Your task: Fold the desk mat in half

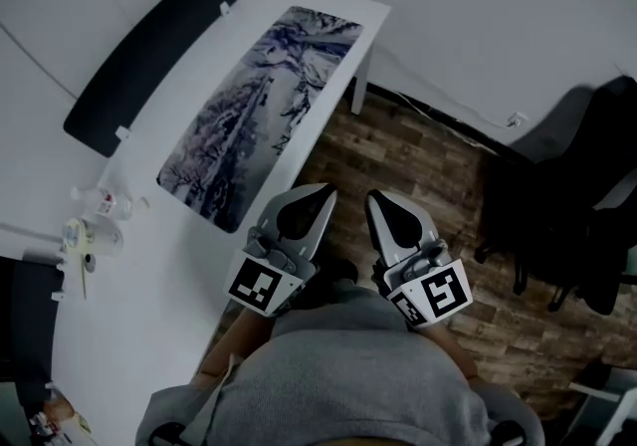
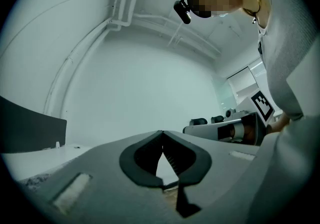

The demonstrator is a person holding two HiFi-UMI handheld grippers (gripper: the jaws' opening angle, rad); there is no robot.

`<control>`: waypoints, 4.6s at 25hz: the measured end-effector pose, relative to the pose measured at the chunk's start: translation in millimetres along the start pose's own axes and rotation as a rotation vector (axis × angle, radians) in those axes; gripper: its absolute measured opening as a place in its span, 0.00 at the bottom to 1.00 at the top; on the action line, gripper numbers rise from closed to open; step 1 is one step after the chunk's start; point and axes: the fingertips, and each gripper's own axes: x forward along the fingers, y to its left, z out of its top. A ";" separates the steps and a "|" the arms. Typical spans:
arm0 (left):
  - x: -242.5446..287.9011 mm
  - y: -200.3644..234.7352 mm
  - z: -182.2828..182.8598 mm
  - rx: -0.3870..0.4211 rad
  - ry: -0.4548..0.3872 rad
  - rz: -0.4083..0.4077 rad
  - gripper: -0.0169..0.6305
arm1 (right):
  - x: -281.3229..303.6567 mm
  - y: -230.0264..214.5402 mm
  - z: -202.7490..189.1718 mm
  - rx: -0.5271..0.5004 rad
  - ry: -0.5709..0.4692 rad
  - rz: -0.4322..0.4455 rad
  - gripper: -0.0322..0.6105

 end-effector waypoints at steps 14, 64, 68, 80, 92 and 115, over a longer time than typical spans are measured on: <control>71.1 62.6 -19.7 -0.020 0.037 0.056 0.03 | 68.4 -69.5 -5.7 0.042 0.024 0.054 0.05; 331.5 364.1 -99.3 0.058 0.169 0.158 0.03 | 347.7 -341.0 -28.6 -0.021 0.144 0.039 0.05; 340.8 391.2 -88.8 0.102 0.177 0.194 0.03 | 356.8 -356.7 -34.7 -0.026 0.169 0.067 0.05; 370.2 502.1 -109.2 0.348 0.428 -0.095 0.14 | 395.6 -438.5 -105.4 -0.067 0.362 -0.038 0.07; 400.3 583.5 -265.9 0.335 0.839 -0.466 0.29 | 435.8 -469.8 -193.9 -0.124 0.617 -0.071 0.20; 399.1 602.9 -361.5 0.145 1.092 -0.670 0.43 | 455.8 -482.2 -268.6 0.008 0.814 -0.067 0.32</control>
